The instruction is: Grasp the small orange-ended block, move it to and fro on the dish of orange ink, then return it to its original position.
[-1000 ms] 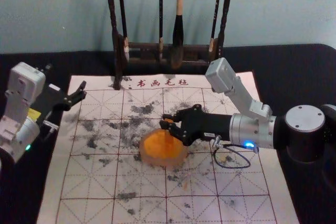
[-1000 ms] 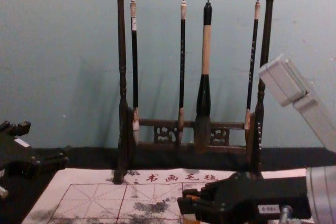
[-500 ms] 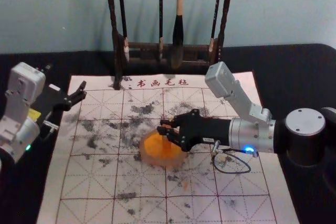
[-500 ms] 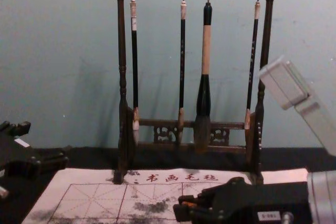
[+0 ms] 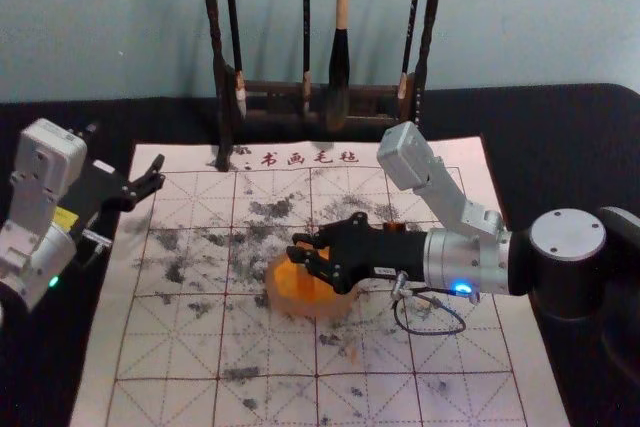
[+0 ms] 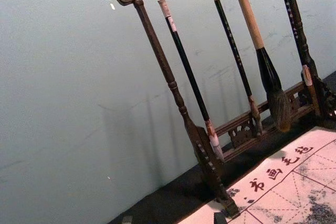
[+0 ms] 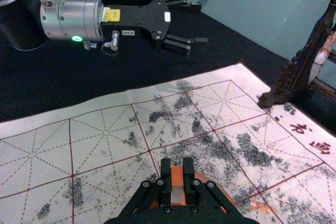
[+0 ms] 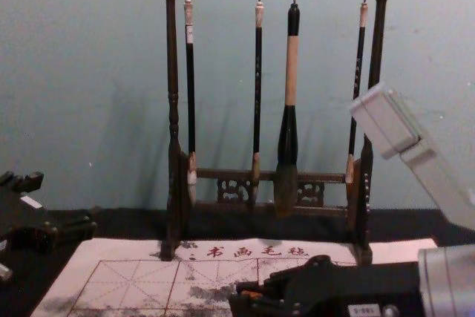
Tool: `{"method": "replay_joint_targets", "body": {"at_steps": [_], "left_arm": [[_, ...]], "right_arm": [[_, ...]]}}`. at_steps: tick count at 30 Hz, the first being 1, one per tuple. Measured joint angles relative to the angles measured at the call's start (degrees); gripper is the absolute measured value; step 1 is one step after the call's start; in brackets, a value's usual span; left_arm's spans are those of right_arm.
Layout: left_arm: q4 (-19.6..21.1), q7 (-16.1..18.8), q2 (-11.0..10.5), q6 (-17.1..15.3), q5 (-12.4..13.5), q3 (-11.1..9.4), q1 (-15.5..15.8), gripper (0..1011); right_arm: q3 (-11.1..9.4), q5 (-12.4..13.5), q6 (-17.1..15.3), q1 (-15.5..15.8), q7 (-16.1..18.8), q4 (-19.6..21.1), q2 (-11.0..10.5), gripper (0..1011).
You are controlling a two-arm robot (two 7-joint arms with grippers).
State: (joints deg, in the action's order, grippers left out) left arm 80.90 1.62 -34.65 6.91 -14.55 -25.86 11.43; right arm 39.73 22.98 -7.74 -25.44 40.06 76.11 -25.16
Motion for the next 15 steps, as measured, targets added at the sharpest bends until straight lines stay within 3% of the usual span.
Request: {"method": "replay_joint_targets", "body": {"at_steps": [15], "left_arm": [[0.0, 0.0, 0.0, 0.0, 0.0, 0.0, 0.0, 1002]], "right_arm": [[0.7, -0.3, 0.4, -1.7, -0.7, -2.9, 2.7, 107]]}}
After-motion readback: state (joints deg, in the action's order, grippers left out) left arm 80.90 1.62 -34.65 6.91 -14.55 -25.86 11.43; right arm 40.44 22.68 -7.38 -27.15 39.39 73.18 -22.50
